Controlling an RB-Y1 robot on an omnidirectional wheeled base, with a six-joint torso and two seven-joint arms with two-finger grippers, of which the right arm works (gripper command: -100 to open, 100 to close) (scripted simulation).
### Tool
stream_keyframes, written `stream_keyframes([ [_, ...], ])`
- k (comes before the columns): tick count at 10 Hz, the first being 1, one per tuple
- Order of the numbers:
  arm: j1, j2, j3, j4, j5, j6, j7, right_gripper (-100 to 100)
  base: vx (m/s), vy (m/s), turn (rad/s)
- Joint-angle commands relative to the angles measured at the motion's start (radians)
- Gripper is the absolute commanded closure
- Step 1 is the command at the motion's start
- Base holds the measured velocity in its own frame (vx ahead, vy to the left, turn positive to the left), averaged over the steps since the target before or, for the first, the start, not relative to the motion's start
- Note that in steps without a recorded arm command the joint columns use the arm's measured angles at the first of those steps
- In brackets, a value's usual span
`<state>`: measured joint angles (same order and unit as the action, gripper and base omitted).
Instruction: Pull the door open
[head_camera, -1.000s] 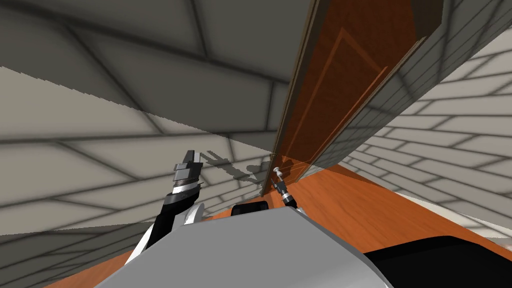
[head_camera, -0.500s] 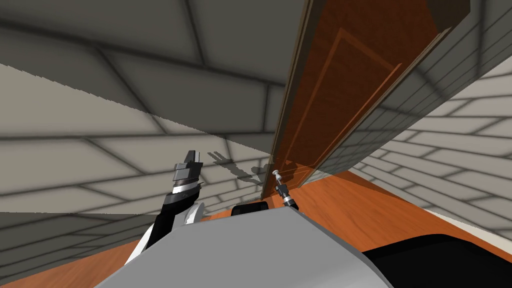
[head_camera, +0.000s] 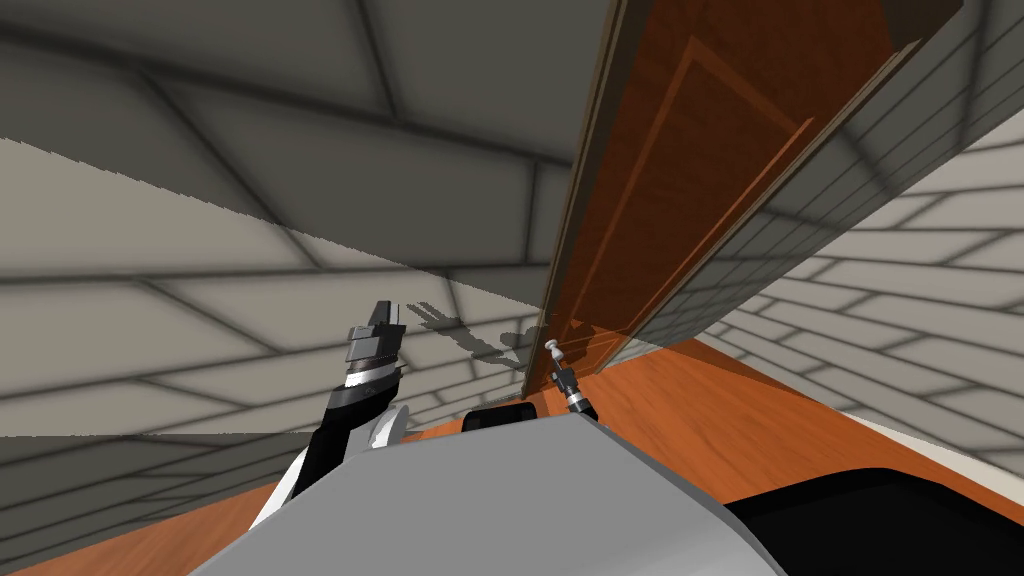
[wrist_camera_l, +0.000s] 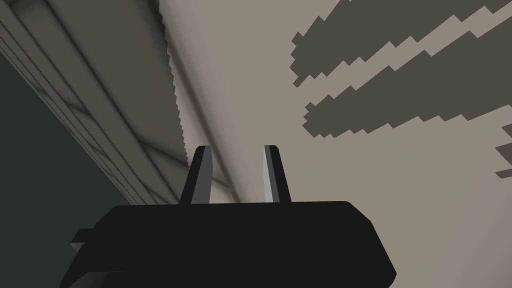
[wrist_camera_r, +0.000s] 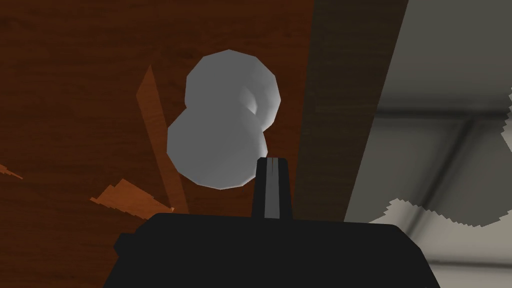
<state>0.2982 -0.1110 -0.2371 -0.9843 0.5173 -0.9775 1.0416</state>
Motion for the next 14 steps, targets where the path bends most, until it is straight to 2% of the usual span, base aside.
stream_keyframes([
  [1,-0.004,0.001,0.002,0.001,0.001,0.004,0.0,100,0.0,0.0,0.0],
  [2,-0.003,-0.019,-0.018,0.015,-0.011,-0.011,-0.006,-100,-0.158,0.059,0.137],
  [5,-0.007,-0.046,-0.042,0.036,-0.025,-0.026,-0.015,-100,-0.199,0.063,0.095],
  [7,-0.01,-0.069,-0.064,0.055,-0.038,-0.039,-0.023,-100,-0.203,-0.057,0.068],
  [8,-0.011,-0.075,-0.069,0.06,-0.042,-0.042,-0.025,-100,-0.182,-0.089,0.036],
  [9,-0.01,-0.07,-0.065,0.057,-0.039,-0.04,-0.022,-100,-0.073,-0.045,0.007],
  [10,-0.017,-0.078,-0.081,0.077,-0.052,-0.048,-0.02,-100,0.082,0.004,0.142],
  [14,-0.031,-0.091,-0.11,0.117,-0.076,-0.061,-0.013,-100,0.162,0.026,0.127],
])
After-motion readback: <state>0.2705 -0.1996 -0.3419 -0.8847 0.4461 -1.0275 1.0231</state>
